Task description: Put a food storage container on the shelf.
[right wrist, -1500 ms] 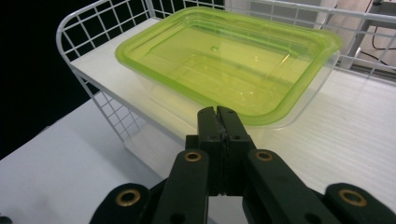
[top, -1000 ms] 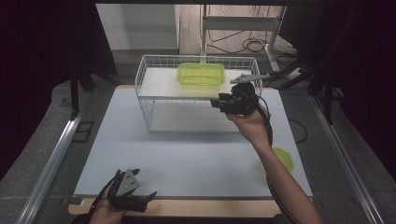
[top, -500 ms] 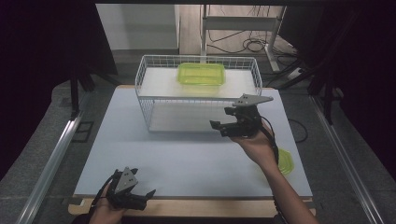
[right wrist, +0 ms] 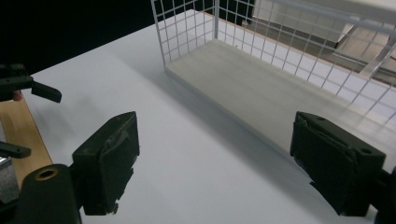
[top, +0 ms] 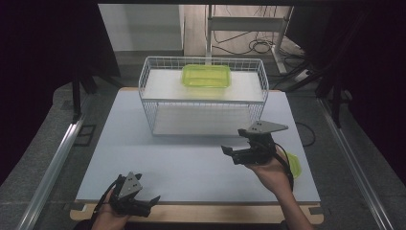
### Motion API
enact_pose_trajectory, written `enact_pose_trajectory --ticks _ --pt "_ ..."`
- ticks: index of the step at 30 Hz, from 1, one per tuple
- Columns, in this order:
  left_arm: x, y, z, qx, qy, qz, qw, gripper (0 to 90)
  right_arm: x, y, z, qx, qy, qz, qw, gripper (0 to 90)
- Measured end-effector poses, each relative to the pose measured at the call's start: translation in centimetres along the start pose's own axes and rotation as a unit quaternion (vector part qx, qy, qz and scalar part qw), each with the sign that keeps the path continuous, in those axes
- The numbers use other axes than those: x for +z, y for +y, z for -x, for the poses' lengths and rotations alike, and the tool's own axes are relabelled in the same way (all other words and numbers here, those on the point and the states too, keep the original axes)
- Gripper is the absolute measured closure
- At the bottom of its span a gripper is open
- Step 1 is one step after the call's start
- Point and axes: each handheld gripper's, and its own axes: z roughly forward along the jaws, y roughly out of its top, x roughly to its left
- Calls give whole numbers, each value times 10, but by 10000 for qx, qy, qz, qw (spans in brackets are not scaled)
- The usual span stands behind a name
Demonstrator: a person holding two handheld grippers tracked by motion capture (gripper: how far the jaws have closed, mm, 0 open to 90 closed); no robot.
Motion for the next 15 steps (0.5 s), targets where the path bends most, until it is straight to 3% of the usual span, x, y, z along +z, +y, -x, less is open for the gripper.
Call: enact_pose_trajectory --ticks 15 --pt "1 -2 1 153 90 77 9998 36 0 -55 -8 130 -68 -160 9998 96"
